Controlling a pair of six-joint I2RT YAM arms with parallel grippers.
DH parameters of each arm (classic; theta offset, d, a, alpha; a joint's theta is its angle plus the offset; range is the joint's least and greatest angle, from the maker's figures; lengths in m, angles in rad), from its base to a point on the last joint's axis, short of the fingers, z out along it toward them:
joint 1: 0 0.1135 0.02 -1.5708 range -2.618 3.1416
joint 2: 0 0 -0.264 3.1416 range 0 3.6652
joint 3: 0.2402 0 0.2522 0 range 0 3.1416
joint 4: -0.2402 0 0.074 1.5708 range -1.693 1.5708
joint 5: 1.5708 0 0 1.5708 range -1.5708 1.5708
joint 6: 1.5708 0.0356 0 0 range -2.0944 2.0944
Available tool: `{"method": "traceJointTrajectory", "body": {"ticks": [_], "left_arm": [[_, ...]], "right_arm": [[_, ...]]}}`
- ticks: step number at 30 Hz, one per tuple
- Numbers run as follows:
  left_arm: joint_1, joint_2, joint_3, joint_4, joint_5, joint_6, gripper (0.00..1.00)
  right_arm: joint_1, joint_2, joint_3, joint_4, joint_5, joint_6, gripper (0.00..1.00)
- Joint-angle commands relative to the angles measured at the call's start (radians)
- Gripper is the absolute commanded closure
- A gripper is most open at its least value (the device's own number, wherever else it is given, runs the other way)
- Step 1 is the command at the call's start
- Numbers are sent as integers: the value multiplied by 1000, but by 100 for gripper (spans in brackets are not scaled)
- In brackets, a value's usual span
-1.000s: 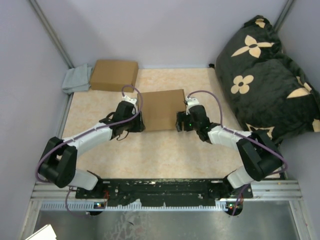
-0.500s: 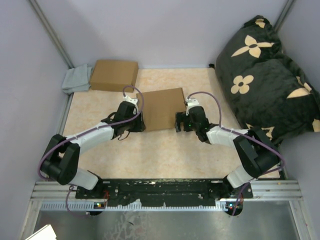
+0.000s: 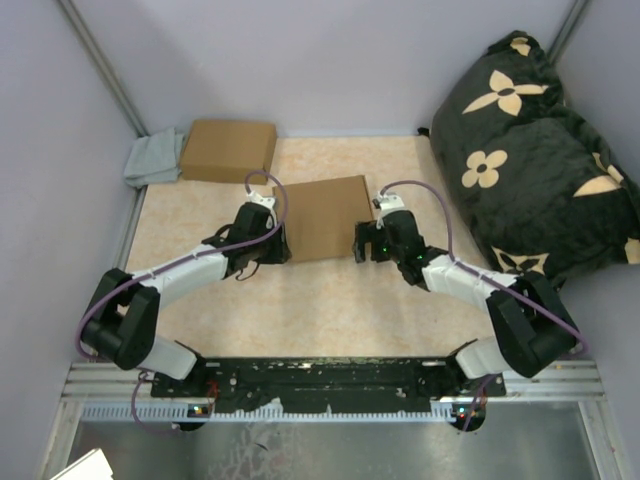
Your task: Fold the paper box
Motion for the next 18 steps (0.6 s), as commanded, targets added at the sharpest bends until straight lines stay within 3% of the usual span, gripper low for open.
{"method": "traceJointTrajectory", "body": {"ticks": [1,4,7,12,18], "left_arm": [[-4,-31,-1,-4,-14,12,55],[-4,-28,-2,-3,-19,12,55],[-5,-8,-3,8,-30,11,55],[-4,36,2,24,-32,10,55],[-4,19,7,-2,-64,2,53]], "right_arm": [[1,-4,39,10,-6,5,16],[1,24,37,25,-4,6,29],[1,83,38,69,19,8,35],[1,167,60,87,39,26,38],[1,73,75,-20,43,11,34]]}}
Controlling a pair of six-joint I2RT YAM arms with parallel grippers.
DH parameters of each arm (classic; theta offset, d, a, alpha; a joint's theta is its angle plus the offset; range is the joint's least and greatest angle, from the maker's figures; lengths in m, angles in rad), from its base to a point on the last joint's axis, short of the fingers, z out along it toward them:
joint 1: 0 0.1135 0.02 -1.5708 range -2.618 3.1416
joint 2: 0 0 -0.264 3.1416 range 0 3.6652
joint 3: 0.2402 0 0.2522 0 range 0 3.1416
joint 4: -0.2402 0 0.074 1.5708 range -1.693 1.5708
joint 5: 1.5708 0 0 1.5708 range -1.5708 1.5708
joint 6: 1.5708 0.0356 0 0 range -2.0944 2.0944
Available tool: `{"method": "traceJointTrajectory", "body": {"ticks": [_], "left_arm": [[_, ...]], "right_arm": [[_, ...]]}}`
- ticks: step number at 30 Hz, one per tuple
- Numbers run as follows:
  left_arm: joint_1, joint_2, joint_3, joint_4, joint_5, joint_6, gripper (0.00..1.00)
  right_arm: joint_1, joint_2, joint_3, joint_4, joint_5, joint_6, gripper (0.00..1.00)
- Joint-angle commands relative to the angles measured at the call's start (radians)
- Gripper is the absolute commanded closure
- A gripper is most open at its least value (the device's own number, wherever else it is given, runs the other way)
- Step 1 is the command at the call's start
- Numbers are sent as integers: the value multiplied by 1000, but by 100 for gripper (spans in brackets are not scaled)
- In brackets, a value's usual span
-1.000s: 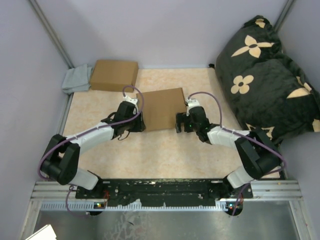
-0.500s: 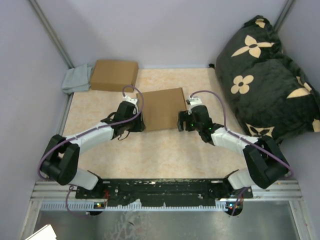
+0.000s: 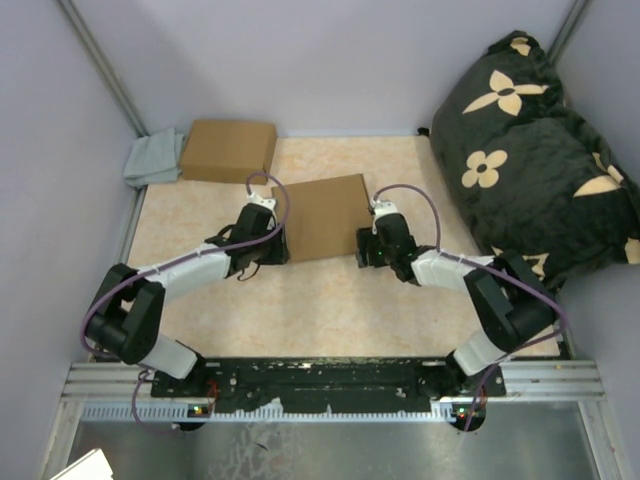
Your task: Fold the paper box
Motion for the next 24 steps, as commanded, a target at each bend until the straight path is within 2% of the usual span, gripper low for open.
{"method": "traceJointTrajectory", "body": {"ticks": [1,6,9,10,11,12,13,14,16,18,24], "left_arm": [[-5,-20,14,-26,-38,-2,53],[-5,-76,39,-127,-45,-24,52],[-4,-118,55,-181,-34,-38,54],[-5,-133,56,-189,-24,-40,56],[-4,-146,57,-189,-10,-43,60],[-4,-160,55,-184,7,-44,72],[-4,-173,52,-172,35,-40,93],[-6,-181,48,-156,68,-32,99],[-8,-189,24,-87,137,-8,100],[-12,-180,0,-21,179,12,100],[-22,-104,-33,68,228,25,100]], "right_arm": [[1,-115,65,-81,15,-6,32],[1,-244,130,-251,-22,-40,30],[-7,-233,243,-280,-3,-75,31],[-16,-204,298,-275,-15,-92,33],[-28,-158,356,-260,-35,-105,43],[-56,-95,422,-253,-70,-111,63],[-80,-28,505,-256,-108,-112,87],[-102,55,594,-266,-147,-107,100],[-141,239,793,-284,-223,-91,100],[-158,450,1061,-331,-281,-95,100],[-171,1038,1896,-680,-394,-168,100]]}}
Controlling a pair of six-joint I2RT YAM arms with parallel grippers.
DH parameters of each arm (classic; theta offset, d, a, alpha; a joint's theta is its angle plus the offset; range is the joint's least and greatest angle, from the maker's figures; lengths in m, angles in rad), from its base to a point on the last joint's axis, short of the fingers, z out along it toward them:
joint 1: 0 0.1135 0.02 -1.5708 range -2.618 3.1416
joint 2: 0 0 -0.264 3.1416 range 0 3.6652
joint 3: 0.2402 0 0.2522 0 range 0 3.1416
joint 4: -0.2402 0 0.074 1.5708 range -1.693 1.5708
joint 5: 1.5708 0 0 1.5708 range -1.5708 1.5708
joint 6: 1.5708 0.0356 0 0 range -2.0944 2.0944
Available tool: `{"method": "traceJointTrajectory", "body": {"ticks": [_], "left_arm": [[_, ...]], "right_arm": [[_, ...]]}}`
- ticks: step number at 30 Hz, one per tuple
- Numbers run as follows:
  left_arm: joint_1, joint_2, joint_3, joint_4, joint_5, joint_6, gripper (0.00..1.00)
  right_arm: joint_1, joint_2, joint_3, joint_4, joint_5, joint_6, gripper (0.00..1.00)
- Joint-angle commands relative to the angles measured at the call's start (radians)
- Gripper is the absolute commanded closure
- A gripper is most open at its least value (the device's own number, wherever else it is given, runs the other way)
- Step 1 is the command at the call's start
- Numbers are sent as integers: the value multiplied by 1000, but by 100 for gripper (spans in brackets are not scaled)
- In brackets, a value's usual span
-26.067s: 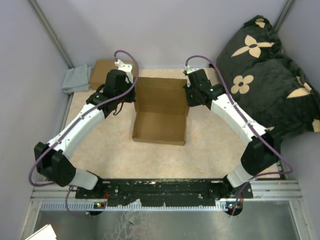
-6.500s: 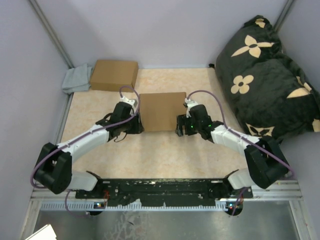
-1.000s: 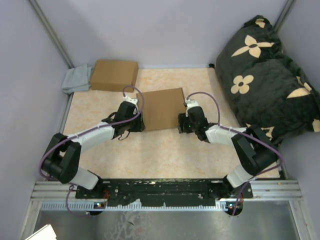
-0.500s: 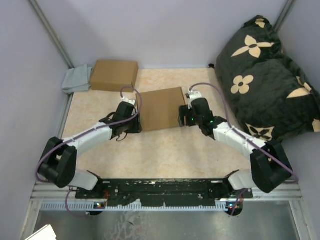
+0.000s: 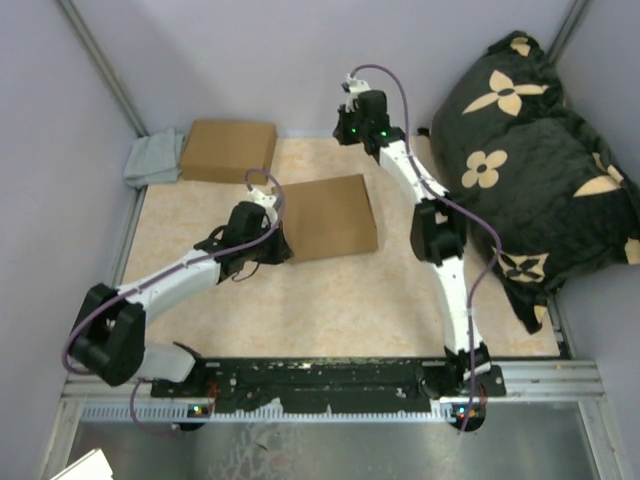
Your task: Fold the paper box
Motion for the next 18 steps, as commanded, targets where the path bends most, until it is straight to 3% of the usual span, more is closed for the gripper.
{"method": "traceJointTrajectory", "body": {"ticks": [1,3,7,13,18], "left_arm": [[-14,51,-45,113,79,16,100],[-20,69,-69,149,75,-5,100],[-29,143,-63,174,49,-22,100],[-43,239,-17,176,-41,-29,100],[-73,282,36,173,-136,-17,100]], "right_arm": [[-3,316,459,-270,-167,-43,100],[-9,337,446,-207,-240,-16,100],[-9,241,193,-43,-284,-23,99],[-9,306,306,-237,-386,-93,96],[-7,255,207,-313,-521,-140,96]]}}
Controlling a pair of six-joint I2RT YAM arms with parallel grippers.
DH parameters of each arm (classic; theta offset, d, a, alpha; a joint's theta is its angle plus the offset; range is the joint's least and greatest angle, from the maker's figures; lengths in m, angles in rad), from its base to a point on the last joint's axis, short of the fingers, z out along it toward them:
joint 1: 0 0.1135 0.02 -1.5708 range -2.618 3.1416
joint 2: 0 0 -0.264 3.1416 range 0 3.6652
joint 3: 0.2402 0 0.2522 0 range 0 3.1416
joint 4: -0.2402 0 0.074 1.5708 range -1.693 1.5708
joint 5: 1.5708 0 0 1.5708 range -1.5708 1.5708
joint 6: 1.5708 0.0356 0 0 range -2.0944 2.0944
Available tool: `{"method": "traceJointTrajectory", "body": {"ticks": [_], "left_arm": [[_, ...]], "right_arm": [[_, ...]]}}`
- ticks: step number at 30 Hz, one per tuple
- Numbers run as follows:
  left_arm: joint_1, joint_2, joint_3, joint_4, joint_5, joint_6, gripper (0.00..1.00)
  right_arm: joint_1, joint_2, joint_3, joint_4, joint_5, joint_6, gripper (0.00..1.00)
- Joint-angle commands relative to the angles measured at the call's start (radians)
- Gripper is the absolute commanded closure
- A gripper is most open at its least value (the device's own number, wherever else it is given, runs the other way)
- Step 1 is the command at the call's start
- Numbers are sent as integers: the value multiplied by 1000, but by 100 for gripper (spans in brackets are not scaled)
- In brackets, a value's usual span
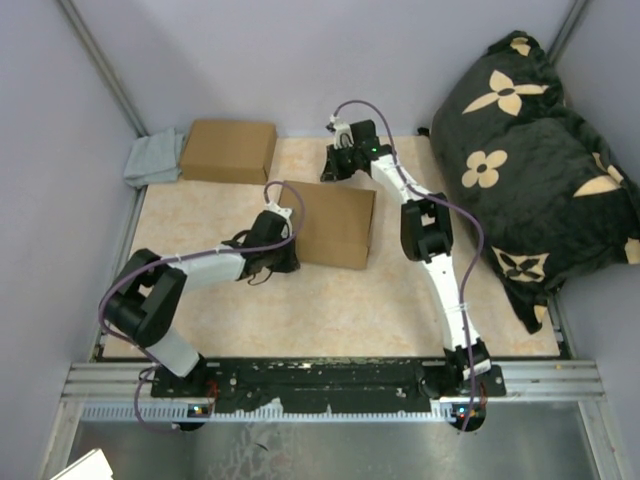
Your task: Fold the paper box
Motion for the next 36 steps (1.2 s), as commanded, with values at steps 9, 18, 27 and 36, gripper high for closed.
{"method": "traceJointTrajectory", "body": {"ticks": [9,18,27,36], "left_arm": [[-140,-47,22,154,-275,-103,100],[-248,-147,-49,177,-412,-176,100],[-285,-352,-75,-101,-357,-211,83],[-306,-404,-68,-241,-209,-235,77]], "right_arm": [[151,-278,-353,-285,-245,-266,95],[245,-511,-759,-37,-139,-123,91],[130,-542,-716,4,214,78,87],[25,-738,-932,46,480,127,85]]}}
